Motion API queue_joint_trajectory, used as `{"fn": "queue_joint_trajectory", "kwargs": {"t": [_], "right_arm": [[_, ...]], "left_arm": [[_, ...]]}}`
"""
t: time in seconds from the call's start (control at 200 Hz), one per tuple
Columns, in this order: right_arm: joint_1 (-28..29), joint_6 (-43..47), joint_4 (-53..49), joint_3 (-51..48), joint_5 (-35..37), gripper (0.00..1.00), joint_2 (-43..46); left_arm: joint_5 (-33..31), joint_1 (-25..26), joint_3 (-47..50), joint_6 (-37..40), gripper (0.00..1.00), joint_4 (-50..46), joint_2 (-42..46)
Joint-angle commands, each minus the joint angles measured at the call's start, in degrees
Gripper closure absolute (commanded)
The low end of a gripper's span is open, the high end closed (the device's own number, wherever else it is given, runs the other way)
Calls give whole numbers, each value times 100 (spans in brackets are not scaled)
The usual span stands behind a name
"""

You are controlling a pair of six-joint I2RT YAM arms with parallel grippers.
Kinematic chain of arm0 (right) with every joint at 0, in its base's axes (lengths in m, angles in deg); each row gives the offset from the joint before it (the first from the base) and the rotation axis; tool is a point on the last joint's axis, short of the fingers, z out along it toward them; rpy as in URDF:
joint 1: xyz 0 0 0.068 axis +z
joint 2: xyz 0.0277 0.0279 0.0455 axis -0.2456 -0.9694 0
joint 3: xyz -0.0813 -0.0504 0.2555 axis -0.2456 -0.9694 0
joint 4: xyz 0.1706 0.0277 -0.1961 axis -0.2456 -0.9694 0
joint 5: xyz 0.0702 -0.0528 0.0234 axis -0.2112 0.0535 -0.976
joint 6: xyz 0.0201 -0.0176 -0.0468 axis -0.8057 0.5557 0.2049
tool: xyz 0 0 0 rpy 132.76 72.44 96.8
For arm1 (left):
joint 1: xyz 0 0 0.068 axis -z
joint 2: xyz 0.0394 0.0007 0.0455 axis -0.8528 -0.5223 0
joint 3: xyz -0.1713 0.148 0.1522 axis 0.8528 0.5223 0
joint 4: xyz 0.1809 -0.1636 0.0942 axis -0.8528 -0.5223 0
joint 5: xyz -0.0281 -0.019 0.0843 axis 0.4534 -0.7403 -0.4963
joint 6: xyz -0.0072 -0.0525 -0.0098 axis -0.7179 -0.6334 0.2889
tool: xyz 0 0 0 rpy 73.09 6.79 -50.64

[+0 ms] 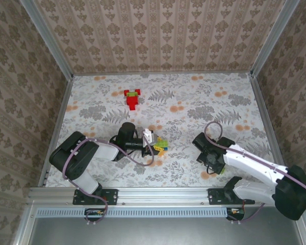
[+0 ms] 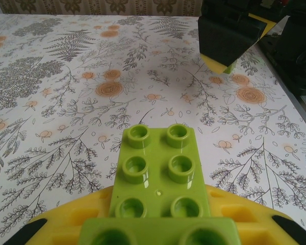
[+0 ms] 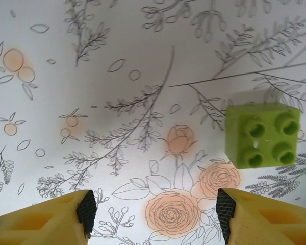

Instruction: Assemble a carrot with lego

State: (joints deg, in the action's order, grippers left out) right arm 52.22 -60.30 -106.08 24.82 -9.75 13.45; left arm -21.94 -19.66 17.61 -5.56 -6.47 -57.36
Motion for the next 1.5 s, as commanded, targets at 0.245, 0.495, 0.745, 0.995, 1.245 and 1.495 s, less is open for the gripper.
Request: {"fn": "queue_joint_trajectory", "kwargs": {"t": [0.245,0.495,0.745,0.995,1.245,1.495], "right_arm": [[35,-823,-683,-212,432,33,502],[41,-1406,-685,-808,362,34,1103],[67,-1717,-791,-819,493,35,1165],[67,-2302,-923,-885,556,36,1254],[40,-2756,-1021,-974,543,37,1405],[14,-2948,-986,-964,435,39,1250]], "left_arm": [[-81,-75,-109,114,67,-324,-176],[-45,-79,-155,102,67,-333,-215],[-36,-79,-176,94,67,-346,-234],[-67,-79,-155,103,67,-394,-213],[-47,-79,-184,42,67,-286,-329],[-35,-62,-191,70,68,-419,-221]]}}
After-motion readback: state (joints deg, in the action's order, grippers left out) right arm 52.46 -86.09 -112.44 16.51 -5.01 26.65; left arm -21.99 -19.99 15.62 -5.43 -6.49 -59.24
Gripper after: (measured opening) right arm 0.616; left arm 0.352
